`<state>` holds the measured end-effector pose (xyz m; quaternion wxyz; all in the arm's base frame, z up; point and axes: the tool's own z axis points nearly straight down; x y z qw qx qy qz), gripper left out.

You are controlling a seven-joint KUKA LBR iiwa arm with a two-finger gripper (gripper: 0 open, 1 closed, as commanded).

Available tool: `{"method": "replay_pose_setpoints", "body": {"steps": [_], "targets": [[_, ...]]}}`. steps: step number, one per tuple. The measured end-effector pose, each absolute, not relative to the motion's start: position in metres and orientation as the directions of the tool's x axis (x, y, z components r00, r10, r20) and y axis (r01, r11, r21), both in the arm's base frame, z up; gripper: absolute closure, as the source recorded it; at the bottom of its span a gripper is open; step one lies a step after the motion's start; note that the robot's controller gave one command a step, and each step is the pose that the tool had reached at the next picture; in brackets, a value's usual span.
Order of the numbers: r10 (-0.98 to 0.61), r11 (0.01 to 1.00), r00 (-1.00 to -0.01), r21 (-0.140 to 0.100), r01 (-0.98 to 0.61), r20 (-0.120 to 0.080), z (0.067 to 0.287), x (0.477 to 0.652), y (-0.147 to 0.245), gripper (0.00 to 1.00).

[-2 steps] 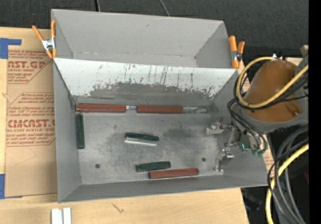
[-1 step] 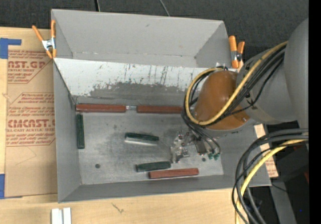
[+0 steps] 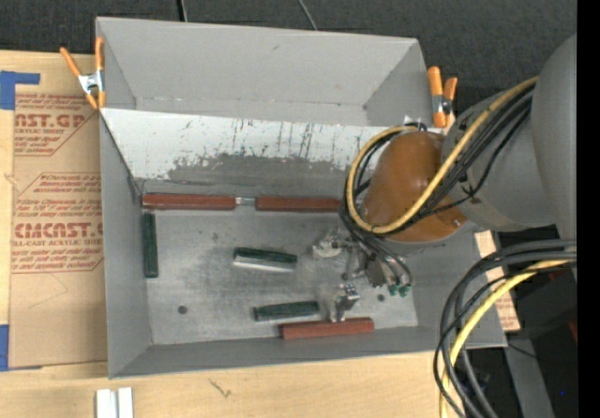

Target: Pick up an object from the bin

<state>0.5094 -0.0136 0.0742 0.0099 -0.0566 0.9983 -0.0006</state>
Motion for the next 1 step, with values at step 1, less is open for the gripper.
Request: {"method": "replay_pose_setpoints", "body": {"steps": [1], "targets": [[-0.114,0.993,-0.993,-0.002,-0.114,-0.019,0.074,0.5093,-0.0135,0.0]]}}
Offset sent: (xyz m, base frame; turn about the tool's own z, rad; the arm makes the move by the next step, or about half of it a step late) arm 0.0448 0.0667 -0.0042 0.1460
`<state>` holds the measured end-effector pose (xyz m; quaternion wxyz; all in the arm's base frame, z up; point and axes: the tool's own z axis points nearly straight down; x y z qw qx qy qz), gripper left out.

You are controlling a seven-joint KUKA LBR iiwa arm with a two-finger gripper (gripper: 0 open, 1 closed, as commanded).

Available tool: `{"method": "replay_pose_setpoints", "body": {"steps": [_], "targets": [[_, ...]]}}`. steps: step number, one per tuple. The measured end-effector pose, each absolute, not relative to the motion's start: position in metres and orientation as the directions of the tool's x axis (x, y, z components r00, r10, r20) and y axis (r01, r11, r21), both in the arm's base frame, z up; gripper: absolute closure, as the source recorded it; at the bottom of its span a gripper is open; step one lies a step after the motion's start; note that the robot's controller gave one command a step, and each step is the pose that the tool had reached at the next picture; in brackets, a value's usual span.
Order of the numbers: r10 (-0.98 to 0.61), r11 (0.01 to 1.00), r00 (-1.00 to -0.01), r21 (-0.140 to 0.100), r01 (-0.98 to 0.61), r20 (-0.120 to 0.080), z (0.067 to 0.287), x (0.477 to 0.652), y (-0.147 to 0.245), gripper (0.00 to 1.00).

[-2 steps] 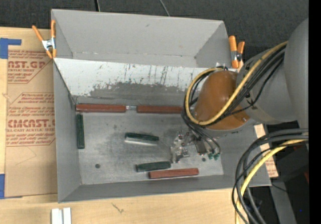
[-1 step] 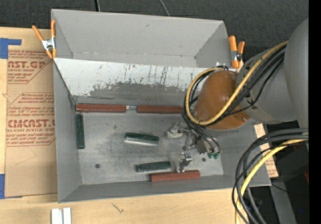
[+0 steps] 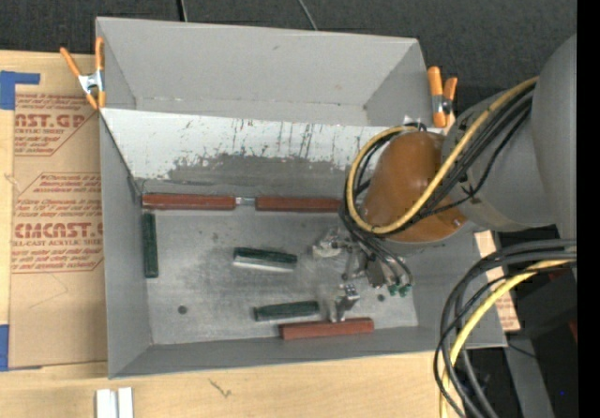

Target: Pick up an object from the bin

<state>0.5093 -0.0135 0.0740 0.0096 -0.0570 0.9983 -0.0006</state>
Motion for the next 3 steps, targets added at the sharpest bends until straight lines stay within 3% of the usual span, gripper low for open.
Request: {"method": "replay_pose_setpoints", "body": {"steps": [1,2,3], "targets": [[0.033,0.999,-0.999,-0.003,0.033,-0.009,0.076,0.558,0.051,1.0],[0.033,0.999,-0.999,-0.003,0.033,-0.009,0.076,0.558,0.051,1.0],[0.019,1.0,-1.0,-0.002,0.019,0.005,0.109,0.562,0.052,1.0]]}}
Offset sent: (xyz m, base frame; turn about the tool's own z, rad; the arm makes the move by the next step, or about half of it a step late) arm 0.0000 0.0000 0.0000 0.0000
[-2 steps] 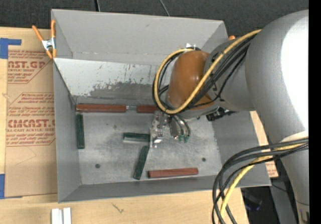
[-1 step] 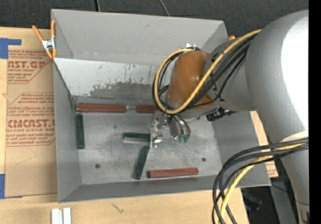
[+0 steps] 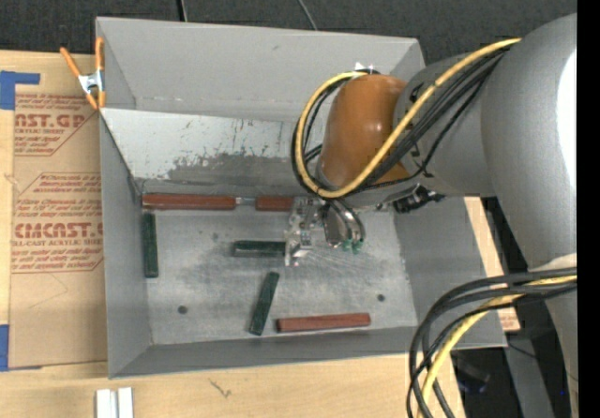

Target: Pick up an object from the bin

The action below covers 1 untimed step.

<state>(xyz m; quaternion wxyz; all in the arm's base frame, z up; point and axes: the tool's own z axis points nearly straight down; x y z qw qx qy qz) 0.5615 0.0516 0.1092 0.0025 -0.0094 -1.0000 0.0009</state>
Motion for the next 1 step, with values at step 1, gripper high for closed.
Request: {"method": "replay_pose_setpoints", "body": {"steps": [1], "targets": [[-0.001,1.0,-1.0,0.0,-0.001,-0.002,0.2079,0.5586,0.0425,1.0]]}}
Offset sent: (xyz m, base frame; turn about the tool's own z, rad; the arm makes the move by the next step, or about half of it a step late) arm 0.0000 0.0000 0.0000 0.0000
